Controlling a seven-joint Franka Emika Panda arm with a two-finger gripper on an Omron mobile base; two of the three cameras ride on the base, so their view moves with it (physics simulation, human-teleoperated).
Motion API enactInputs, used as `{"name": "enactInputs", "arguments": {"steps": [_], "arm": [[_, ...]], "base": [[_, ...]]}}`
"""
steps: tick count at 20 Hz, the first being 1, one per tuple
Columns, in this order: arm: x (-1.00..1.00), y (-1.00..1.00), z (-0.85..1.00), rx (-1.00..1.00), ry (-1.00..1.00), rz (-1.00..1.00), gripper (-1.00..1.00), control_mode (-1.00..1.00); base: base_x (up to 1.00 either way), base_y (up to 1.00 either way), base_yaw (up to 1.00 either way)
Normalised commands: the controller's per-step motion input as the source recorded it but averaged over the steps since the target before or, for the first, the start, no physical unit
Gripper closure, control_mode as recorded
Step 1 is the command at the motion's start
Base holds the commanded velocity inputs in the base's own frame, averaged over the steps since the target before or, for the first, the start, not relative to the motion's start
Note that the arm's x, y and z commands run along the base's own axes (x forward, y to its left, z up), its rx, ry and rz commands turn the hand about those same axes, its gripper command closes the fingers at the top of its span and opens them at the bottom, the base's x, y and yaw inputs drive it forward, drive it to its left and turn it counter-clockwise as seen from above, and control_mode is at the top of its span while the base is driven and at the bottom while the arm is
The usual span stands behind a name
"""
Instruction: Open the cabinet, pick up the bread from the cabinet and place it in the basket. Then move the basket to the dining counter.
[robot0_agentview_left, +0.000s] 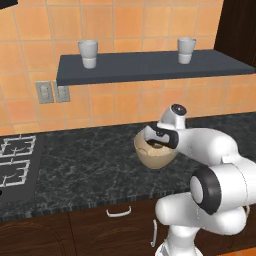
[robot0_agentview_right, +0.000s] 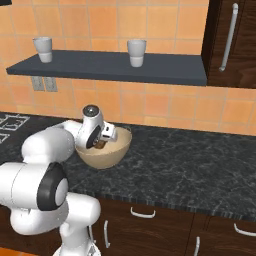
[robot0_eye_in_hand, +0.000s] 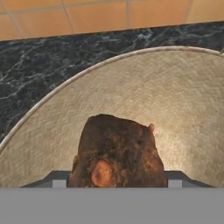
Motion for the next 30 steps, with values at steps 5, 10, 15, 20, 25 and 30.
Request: {"name": "enactInputs", "arguments": {"steps": [5, 10, 15, 20, 25, 30], "arm": [[0.29, -0.03, -0.44, 0.00, 0.05, 0.00, 1.00, -1.00], [0.35, -0.01, -0.36, 0.00, 0.02, 0.00, -1.00, -1.00], [0.41, 0.00, -0.29, 0.00, 0.00, 0.00, -1.00, -1.00], [0.10, 0.00, 0.00, 0.00, -0.01, 0.00, -1.00, -1.00], [-0.37, 0.00, 0.48, 0.00, -0.07, 0.00, -1.00, -1.00], [-0.46, 0.00, 0.72, 0.00, 0.01, -0.10, -1.00, -1.00]], "base": [[0.00, 0.00, 0.00], [0.00, 0.00, 0.00], [0.00, 0.00, 0.00], [0.00, 0.00, 0.00], [0.00, 0.00, 0.00], [0.00, 0.00, 0.00]]}}
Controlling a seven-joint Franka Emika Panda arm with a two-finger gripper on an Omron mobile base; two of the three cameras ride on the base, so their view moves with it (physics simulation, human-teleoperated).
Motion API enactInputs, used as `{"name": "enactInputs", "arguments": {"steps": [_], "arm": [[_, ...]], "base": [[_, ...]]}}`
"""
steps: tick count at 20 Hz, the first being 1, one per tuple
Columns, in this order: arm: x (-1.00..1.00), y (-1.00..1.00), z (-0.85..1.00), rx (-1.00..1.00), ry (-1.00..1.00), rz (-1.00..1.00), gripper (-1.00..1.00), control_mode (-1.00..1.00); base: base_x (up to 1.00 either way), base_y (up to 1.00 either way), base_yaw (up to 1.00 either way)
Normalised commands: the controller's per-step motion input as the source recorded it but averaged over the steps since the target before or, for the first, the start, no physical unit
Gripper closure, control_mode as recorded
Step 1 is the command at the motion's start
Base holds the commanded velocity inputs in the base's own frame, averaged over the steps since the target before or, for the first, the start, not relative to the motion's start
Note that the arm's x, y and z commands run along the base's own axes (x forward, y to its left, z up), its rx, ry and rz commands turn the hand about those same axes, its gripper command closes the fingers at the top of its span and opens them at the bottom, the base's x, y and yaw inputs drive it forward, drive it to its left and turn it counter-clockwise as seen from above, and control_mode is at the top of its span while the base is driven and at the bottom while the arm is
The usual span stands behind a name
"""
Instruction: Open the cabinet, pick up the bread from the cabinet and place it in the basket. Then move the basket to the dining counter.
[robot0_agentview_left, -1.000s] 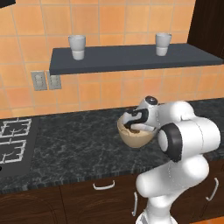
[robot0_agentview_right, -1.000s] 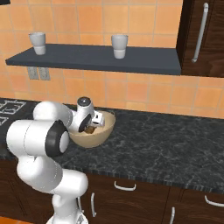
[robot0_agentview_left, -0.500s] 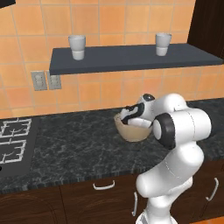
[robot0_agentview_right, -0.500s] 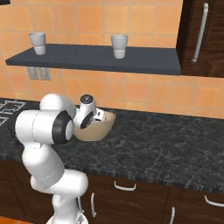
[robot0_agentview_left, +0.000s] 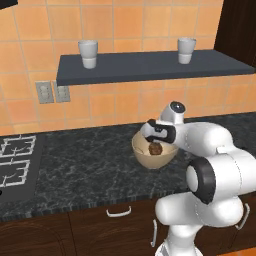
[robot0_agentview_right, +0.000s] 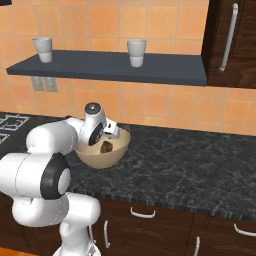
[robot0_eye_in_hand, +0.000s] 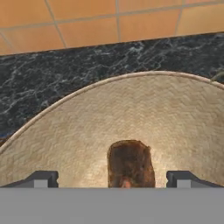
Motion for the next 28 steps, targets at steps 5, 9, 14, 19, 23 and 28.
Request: {"name": "enactInputs", "arguments": {"steps": [5, 9, 14, 19, 23, 28], "arm": [[-0.47, -0.28, 0.50, 0.02, 0.13, -0.20, -1.00, -1.00], [-0.50, -0.65, 0.28, 0.14, 0.08, -0.19, -1.00, -1.00], [-0.41, -0.62, 0.03, 0.21, 0.09, -0.12, -1.00, -1.00], [0.02, -0.21, -0.09, 0.04, 0.02, 0.02, -1.00, -1.00], [0.25, -0.18, -0.29, 0.00, 0.13, 0.07, -1.00, -1.00], [0.30, -0.02, -0.33, 0.00, 0.03, 0.08, -1.00, -1.00]], "base": [[0.00, 0.00, 0.00], [0.00, 0.00, 0.00], [0.00, 0.00, 0.00], [0.00, 0.00, 0.00], [0.00, 0.00, 0.00], [0.00, 0.00, 0.00]]}}
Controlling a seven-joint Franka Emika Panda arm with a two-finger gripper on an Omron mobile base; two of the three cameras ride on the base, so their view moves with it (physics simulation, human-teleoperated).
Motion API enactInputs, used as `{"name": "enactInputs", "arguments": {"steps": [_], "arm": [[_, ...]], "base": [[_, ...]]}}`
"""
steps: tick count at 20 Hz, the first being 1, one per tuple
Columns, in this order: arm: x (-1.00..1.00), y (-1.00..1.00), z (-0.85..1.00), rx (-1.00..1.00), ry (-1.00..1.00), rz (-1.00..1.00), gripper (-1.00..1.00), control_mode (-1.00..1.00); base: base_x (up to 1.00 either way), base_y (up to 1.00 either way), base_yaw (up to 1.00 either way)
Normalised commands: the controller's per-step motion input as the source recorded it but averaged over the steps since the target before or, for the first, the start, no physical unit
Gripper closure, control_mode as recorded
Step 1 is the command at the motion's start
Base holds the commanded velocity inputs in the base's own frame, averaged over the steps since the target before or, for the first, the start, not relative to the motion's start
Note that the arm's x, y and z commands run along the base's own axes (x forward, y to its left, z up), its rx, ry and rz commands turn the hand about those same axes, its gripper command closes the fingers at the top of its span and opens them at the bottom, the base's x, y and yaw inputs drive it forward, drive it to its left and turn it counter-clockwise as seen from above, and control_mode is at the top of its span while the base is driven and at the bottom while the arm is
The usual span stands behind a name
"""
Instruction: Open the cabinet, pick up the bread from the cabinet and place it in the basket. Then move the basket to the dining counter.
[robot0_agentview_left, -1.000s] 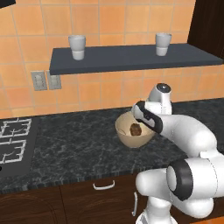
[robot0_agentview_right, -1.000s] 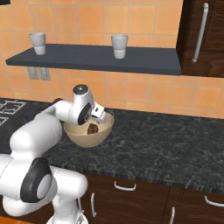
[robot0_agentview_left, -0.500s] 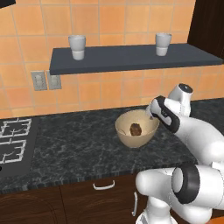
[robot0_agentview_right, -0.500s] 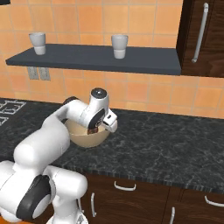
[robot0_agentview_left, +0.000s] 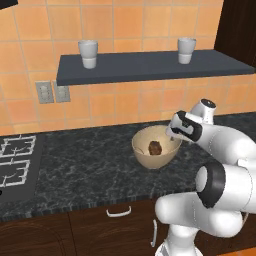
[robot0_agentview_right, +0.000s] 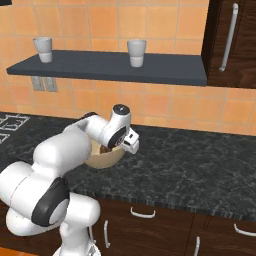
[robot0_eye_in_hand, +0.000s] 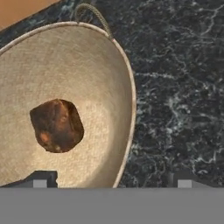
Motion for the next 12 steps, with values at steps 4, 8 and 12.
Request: {"name": "enactInputs", "arguments": {"steps": [4, 8, 12], "arm": [[0.33, 0.00, -0.45, 0.00, 0.00, 0.05, -1.00, -1.00], [0.30, 0.04, -0.45, -0.01, 0.02, 0.02, -1.00, -1.00], [0.17, 0.23, -0.48, -0.03, 0.03, 0.00, 1.00, -1.00]], "base": [[0.00, 0.00, 0.00], [0.00, 0.00, 0.00], [0.00, 0.00, 0.00]]}}
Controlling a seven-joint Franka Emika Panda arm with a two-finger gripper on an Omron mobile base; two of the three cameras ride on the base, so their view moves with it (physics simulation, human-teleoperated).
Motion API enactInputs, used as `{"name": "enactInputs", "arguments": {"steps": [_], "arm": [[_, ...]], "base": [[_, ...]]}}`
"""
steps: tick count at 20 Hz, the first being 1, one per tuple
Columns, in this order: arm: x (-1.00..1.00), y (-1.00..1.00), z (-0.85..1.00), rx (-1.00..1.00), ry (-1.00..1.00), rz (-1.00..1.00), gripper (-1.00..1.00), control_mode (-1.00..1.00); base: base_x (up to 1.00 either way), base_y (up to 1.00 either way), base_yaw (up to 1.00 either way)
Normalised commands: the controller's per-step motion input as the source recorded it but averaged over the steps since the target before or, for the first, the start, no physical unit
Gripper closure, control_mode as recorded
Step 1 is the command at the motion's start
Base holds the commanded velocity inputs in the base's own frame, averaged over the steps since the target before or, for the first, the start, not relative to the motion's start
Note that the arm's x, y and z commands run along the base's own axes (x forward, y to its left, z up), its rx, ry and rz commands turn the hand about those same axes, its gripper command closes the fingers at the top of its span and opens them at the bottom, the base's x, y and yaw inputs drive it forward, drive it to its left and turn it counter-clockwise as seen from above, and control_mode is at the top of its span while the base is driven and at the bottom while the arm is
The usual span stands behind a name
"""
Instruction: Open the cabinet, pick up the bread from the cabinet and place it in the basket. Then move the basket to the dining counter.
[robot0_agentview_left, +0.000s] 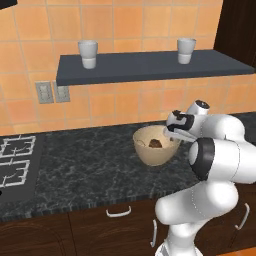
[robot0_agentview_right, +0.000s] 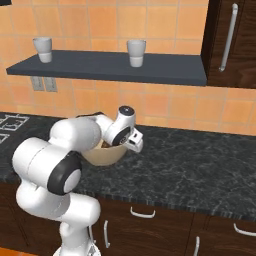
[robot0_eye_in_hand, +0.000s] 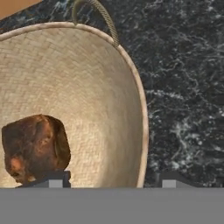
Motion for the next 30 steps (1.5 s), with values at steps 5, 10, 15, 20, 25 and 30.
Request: {"name": "enactInputs", "arguments": {"steps": [5, 10, 15, 20, 25, 30], "arm": [[0.00, 0.36, -0.48, -0.05, 0.00, 0.01, 1.00, -1.00], [0.00, 0.31, -0.48, -0.02, 0.03, 0.02, 1.00, -1.00], [-0.43, 0.03, -0.03, 0.02, -0.12, -0.03, 1.00, -1.00], [-0.57, 0.04, 0.07, 0.11, -0.13, -0.20, 1.00, -1.00], [-0.43, 0.23, 0.40, 0.25, -0.01, -0.30, 1.00, -1.00], [-0.55, 0.22, 0.40, 0.07, -0.02, -0.37, 1.00, -1.00]], "base": [[0.00, 0.00, 0.00], [0.00, 0.00, 0.00], [0.00, 0.00, 0.00], [0.00, 0.00, 0.00], [0.00, 0.00, 0.00], [0.00, 0.00, 0.00]]}}
